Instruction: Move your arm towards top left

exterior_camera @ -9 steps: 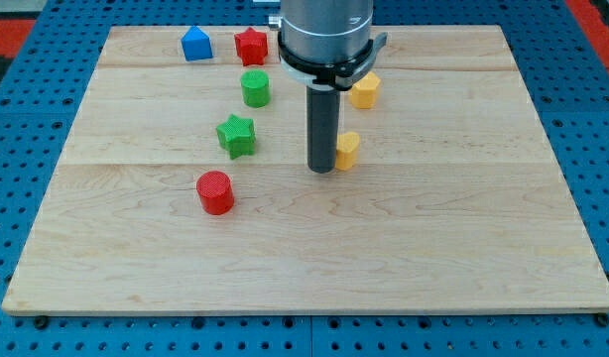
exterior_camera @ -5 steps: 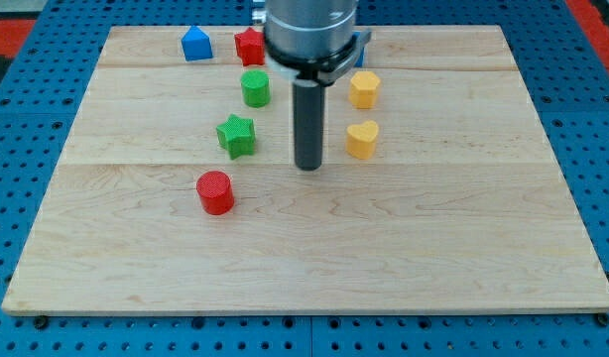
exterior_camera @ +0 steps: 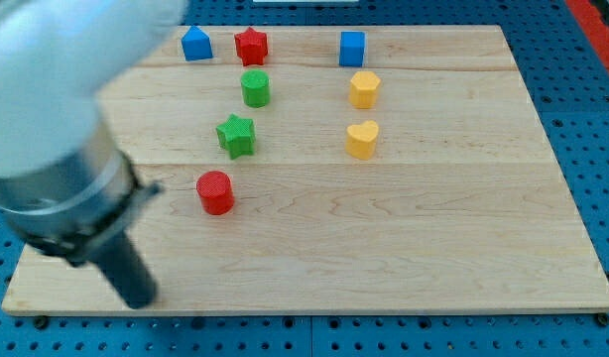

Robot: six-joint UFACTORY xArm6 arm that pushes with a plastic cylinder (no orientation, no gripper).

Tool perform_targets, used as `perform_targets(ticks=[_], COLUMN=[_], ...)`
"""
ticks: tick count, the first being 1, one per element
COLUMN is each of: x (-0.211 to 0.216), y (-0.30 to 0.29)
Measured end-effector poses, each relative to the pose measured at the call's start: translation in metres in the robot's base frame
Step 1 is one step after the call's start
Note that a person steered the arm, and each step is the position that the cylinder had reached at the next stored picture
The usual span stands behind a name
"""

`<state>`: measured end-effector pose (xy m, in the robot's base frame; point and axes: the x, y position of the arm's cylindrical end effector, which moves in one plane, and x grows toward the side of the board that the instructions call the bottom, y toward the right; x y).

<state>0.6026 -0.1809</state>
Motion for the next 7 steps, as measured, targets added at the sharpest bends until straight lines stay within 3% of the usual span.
perform_targets(ticks=[1, 3, 7], x=[-0.047, -0.175, -0.333], y=[-0.053, -0.066, -0.108])
